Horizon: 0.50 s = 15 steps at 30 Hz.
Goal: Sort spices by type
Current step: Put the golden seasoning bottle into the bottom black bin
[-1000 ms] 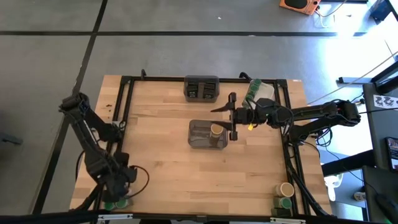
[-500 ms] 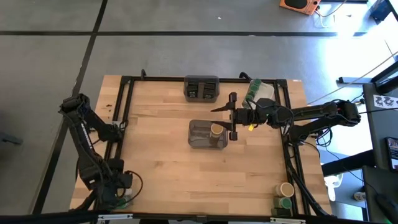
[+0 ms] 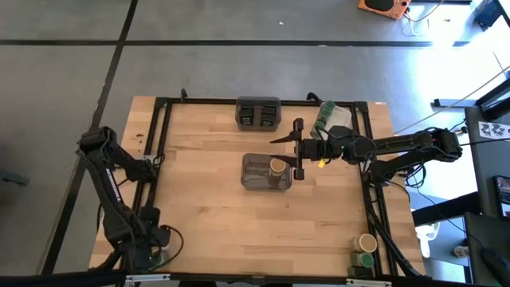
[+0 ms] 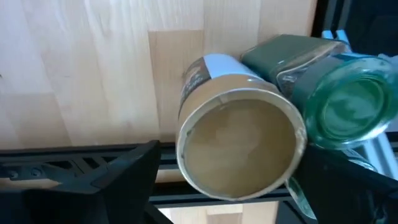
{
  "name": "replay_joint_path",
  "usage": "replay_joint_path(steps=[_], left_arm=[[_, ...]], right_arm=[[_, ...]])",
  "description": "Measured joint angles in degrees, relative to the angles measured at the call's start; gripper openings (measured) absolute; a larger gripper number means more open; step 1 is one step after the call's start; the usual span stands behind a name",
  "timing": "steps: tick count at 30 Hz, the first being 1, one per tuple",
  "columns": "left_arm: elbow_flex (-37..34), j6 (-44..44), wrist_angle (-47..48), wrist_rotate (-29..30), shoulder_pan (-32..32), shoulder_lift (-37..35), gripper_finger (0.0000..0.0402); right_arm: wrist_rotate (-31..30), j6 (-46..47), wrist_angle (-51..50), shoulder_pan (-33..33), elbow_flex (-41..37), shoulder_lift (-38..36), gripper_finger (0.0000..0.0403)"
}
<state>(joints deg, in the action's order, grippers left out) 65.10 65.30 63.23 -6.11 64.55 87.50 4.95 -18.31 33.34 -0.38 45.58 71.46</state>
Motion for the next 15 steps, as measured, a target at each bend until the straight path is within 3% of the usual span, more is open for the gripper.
replay_joint_path(steps=[10,15], left_arm=[[0.0,-5.6,0.2,3.0,-0.2,3.3,0.0347],[0.0,-7.5,0.2,4.2,-0.2,4.7,0.0295]], right_arm=[[0.0,0.0,0.0,0.0,0.0,0.0,0.0186],[0.0,0.0,-0.2,0.0,0.0,0.0,0.0186]])
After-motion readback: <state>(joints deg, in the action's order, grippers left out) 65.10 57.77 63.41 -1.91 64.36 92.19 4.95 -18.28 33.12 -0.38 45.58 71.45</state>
